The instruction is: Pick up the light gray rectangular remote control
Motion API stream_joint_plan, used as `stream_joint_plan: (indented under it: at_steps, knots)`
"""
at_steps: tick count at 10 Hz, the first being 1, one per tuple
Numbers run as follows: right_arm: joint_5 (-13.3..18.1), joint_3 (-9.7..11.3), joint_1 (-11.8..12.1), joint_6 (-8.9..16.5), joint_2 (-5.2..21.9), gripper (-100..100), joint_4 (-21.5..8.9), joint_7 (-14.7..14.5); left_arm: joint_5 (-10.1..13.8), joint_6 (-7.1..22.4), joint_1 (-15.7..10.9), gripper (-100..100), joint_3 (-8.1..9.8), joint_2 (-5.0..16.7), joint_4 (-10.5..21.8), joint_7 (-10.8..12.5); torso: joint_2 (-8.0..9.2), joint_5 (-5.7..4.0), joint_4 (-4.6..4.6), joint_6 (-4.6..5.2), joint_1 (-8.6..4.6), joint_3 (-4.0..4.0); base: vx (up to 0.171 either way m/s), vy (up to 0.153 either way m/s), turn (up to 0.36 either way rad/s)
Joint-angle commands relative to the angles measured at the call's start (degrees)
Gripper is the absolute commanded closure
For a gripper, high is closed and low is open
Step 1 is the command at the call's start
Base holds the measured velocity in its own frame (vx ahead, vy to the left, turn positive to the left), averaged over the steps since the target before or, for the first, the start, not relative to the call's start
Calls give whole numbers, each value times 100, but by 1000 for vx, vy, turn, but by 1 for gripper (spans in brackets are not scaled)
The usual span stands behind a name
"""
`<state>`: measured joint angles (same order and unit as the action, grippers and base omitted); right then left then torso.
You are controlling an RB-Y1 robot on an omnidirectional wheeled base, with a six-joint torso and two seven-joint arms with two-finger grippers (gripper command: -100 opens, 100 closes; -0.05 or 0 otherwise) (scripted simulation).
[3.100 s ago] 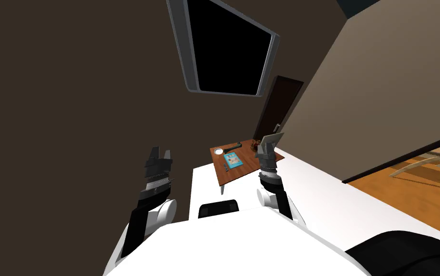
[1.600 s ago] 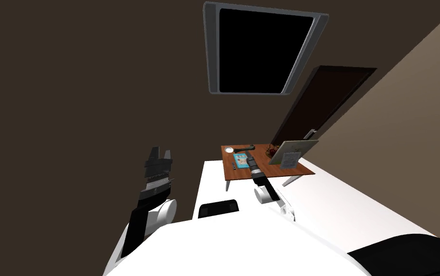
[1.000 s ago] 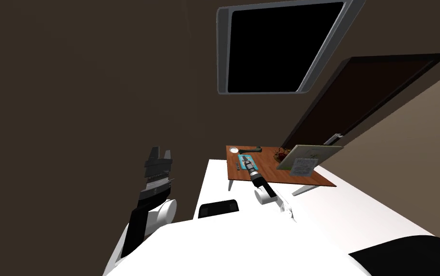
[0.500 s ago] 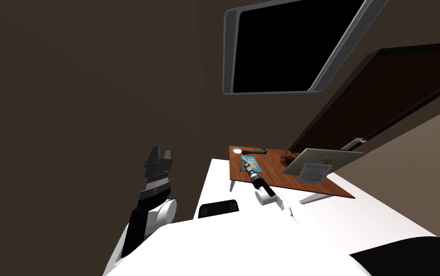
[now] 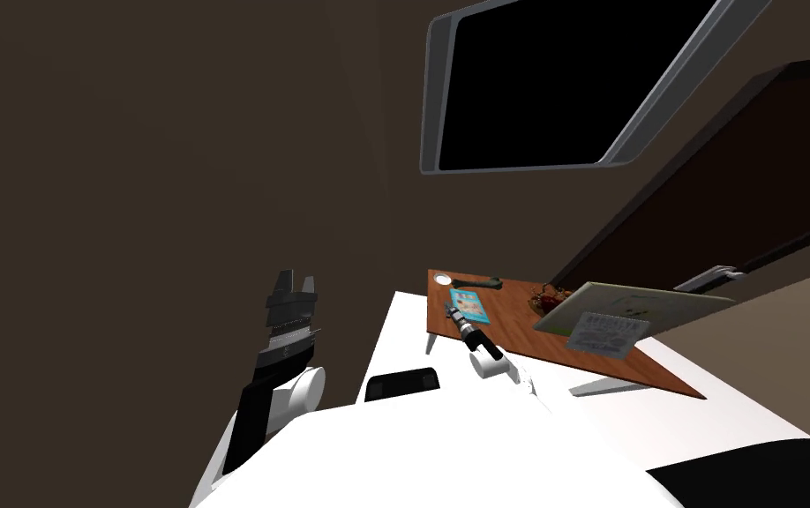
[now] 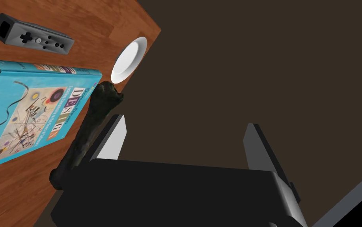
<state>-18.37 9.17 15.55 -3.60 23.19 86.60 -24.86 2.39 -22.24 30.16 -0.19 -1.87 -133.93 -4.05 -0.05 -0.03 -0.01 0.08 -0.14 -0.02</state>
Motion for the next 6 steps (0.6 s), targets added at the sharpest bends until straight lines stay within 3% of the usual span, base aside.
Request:
stream_joint_plan:
  at_steps: [1,2,3,4,6]
  knots:
    - [-172,103,-118,186,135,-100,-286,-95,0,0,0,0,0,0,0,0,0,0,0,0,0,0,3,-12,236]
    - [-172,103,-118,186,135,-100,-390,-95,0,0,-1,0,-1,0,0,0,-3,0,0,-7,-1,-2,5,-22,172]
    - [-327,200,-218,389,235,-100,-609,-206,0,0,0,0,0,0,0,0,-3,0,-1,-1,-3,-2,7,-32,305]
    - [-327,200,-218,389,235,-100,-587,-206,0,0,-1,0,-1,0,0,0,-4,-1,0,-6,-5,-2,5,-34,117]
    - [-327,200,-218,389,235,-100,-698,-206,0,0,0,0,0,0,0,0,-3,0,-1,1,-1,-2,2,-5,-28]
